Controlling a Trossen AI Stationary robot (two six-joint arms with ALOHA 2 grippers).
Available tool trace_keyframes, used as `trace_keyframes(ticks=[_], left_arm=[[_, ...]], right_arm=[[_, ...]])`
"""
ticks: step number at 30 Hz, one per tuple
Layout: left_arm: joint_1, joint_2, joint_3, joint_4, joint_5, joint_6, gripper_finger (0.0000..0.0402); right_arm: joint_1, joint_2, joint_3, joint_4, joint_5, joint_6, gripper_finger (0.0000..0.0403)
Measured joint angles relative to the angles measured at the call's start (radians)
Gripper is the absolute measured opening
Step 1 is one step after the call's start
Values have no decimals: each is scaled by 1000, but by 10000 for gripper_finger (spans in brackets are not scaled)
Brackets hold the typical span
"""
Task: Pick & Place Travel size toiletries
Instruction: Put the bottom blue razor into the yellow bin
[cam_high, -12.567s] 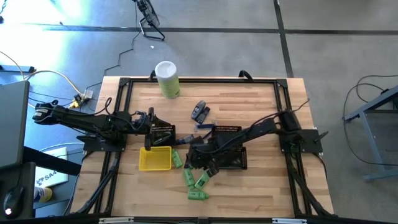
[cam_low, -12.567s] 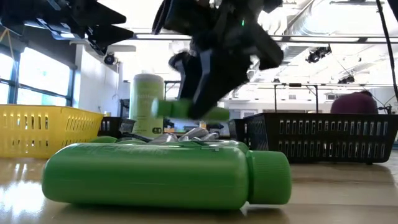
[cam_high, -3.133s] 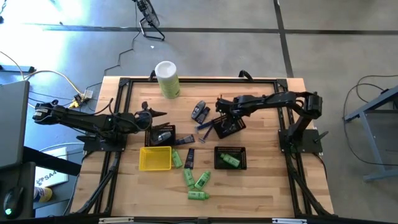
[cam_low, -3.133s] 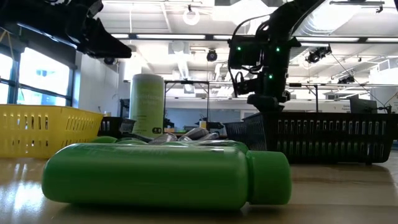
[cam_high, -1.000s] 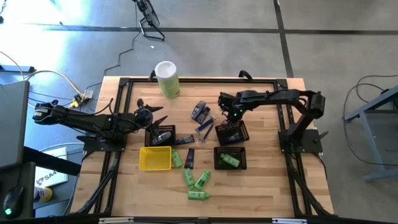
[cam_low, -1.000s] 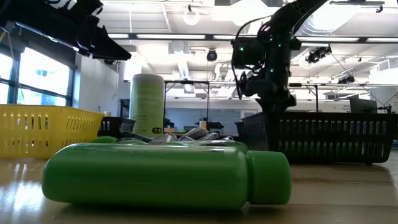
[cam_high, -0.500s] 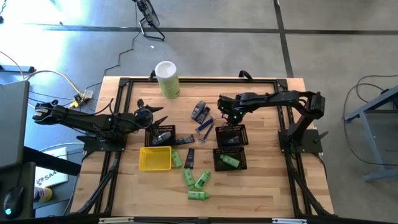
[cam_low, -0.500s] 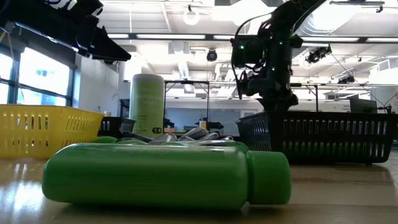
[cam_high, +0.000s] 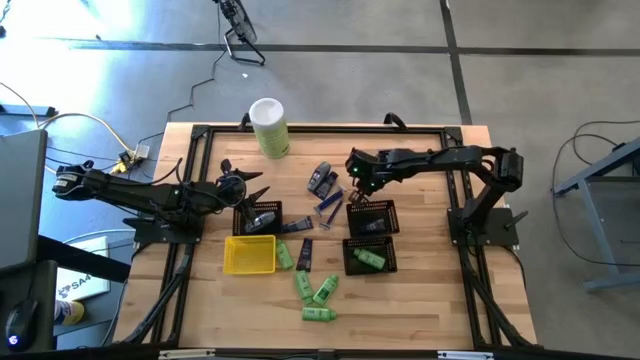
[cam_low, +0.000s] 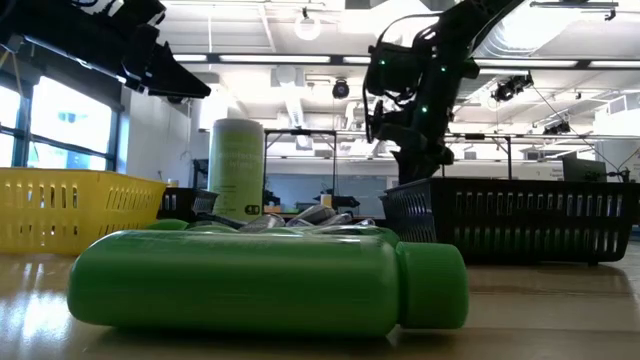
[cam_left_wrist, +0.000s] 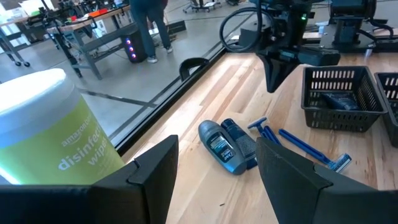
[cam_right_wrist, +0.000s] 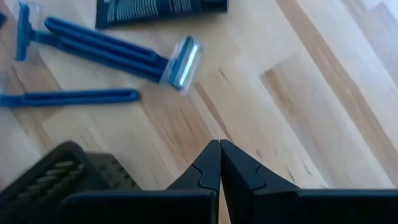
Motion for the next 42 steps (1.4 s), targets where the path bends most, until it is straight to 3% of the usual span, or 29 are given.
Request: trace_keyframes(ticks=[15,25,36,42], left_arm=[[0,0,0,1,0,0,210],[0,0,0,9,0,0,210],[0,0,0,12,4,0,210],[-1,0,0,12,55,-5,210]], right_arm=[[0,0,0,71,-2,-18,2],[7,0,0,186,-183,-234,2],[102,0,108,174,-115,-409,2],[157,0,145,119,-114,-415,2]])
